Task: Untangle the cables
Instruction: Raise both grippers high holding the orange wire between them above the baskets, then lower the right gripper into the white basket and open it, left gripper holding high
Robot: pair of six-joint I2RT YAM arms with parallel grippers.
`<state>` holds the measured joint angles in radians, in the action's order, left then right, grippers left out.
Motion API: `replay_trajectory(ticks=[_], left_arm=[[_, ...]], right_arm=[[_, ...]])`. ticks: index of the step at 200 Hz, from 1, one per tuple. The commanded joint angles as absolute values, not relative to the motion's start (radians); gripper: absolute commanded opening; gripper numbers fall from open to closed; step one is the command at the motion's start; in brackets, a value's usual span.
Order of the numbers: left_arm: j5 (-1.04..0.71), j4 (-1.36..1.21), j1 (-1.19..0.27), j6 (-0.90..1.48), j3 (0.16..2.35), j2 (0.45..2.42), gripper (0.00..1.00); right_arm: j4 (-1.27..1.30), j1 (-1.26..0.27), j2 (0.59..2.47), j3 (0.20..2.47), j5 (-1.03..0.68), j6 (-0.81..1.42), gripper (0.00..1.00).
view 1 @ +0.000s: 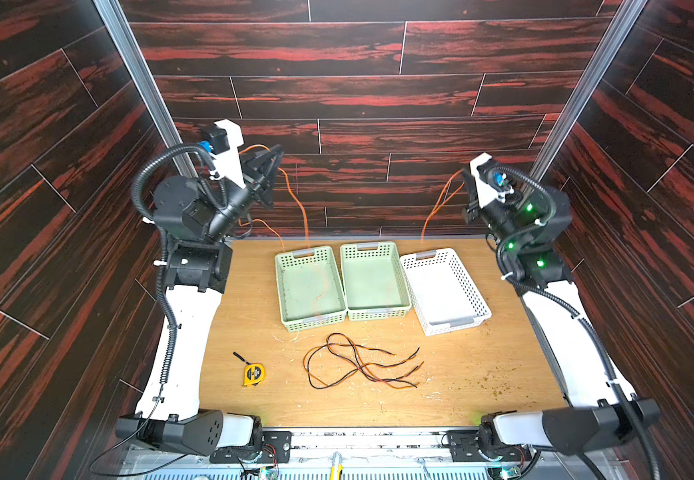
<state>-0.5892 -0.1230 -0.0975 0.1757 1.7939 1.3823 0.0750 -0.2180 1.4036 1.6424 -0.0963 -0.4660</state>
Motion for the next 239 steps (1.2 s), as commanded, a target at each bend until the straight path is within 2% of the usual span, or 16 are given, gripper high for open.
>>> replay_trajectory(ticks=[1,92,158,180,239], left_arm=[[-0.595,-0.11,-0.126,0.145,1.813,1.364,0.0],[-0.59,-0.077,-0.185,0.084,1.774,1.329,0.0],[-0.588,-0.077,-0.221,0.069,1.776,1.335,0.0],[-0.589,-0.078,-0.234,0.06,1.776,1.335,0.0],[-0.586,-0.056,-0.288,0.03,1.8,1.342,0.0]], right_arm=[[0.048,-0.214,1.474,1.734,-0.045,-0.568,0.0],[-0.086,-0.131,1.692,2.215,-0.05,-0.589,0.0],[-0.104,-0.064,1.703,2.236,-0.073,-0.582,0.0],[-0.091,-0.039,1.674,2.121,-0.069,-0.565,0.0],[0.151,-0.014,1.501,1.467,-0.105,-0.473,0.0]])
